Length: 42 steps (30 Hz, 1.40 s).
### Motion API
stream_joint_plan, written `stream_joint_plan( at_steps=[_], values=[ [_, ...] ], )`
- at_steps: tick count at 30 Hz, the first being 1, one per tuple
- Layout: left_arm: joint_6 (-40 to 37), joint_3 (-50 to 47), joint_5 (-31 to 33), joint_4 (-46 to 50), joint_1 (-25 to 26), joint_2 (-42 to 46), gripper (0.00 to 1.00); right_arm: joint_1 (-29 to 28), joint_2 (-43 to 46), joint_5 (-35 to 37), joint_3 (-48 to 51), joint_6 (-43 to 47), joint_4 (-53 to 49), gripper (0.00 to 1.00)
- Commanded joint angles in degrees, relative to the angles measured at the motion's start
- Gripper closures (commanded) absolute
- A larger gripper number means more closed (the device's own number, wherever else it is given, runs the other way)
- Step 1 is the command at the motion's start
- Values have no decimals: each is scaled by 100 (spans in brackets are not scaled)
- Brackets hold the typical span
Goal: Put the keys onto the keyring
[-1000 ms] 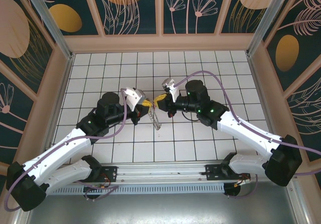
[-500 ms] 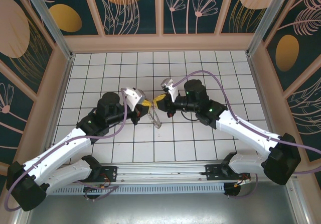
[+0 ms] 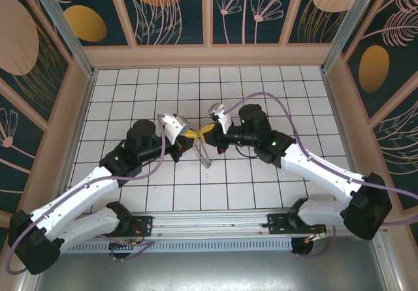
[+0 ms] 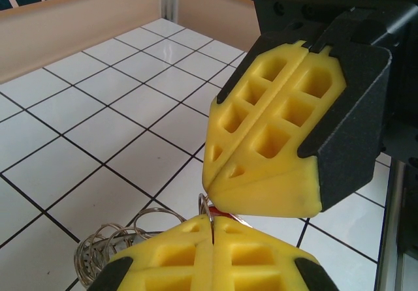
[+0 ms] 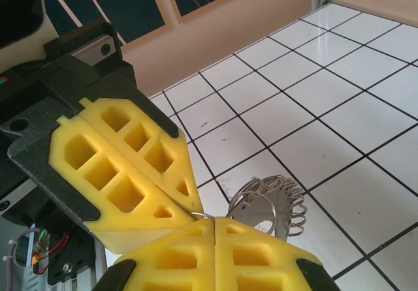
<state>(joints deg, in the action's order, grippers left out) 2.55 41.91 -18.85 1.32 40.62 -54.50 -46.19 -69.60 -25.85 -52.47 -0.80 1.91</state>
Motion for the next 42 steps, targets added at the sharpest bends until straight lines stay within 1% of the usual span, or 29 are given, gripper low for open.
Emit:
stream_joint_plan(
  at_steps=[1,9,18,29,42],
  values=[
    [-105,163,-289,-229,43,62,100,22,87,373,-132,-21,257,100],
    [-128,160,-311,-212,47,71,100,135,70,534,-88,-209,320,100],
    [-137,151,-295,-176,46,97,100,286,52,513,-92,-445,315,100],
    [-146,168,-260,-176,45,114,100,304,-26,475,-110,-454,216,100],
    [-175,191,-147,-255,42,93,100,304,-280,267,-223,-430,-228,100]
  ],
)
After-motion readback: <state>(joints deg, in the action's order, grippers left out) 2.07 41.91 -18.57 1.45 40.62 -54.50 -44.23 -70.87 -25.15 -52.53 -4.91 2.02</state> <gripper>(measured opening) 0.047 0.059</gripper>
